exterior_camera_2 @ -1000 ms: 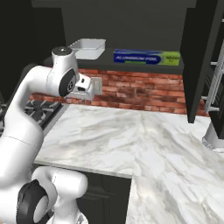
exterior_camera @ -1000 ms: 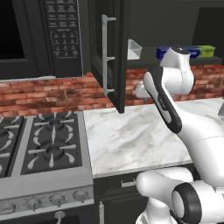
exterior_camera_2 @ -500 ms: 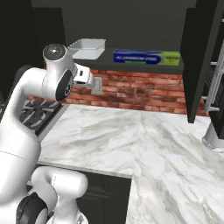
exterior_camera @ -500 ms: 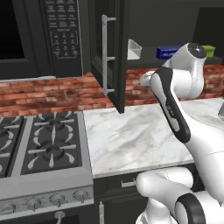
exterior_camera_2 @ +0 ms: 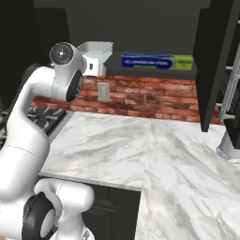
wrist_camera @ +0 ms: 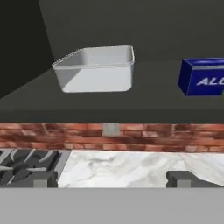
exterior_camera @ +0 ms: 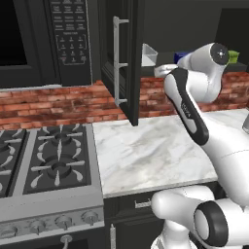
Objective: Retrieve the tupperware and aluminum foil from the cabinet and place them on the dining counter near the plate with lime and lemon to prepare for storing leftovers.
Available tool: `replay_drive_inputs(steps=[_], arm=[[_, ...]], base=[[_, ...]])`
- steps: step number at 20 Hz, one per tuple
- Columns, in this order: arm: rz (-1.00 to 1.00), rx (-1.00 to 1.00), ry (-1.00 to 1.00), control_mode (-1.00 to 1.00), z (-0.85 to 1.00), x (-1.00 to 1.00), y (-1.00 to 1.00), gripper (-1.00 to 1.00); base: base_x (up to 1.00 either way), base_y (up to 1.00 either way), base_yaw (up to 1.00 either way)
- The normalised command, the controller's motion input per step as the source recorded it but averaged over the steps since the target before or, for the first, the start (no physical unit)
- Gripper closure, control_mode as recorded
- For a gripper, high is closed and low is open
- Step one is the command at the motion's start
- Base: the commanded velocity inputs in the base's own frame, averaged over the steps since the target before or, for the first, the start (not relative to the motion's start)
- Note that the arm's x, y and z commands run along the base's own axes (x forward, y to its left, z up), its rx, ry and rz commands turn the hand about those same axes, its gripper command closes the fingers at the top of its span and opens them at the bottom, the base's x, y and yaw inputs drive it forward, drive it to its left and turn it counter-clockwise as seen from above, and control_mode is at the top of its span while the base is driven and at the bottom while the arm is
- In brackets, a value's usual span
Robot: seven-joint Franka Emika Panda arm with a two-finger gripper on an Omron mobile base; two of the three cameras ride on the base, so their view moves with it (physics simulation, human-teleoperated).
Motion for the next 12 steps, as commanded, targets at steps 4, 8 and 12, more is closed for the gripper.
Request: replay_drive_inputs(steps=[4, 8, 12], arm=[[0.00, 0.00, -0.11, -1.00, 0.35, 0.56, -0.07, -1.00], [-0.06, 0.00, -0.07, -1.00, 0.27, 0.33, -0.04, -1.00], [-0.13, 0.00, -0.05, -1.00, 0.29, 0.30, 0.00, -1.00]], base=[[0.00, 0.00, 0.00], [0.00, 0.00, 0.00], [0.00, 0.00, 0.00]])
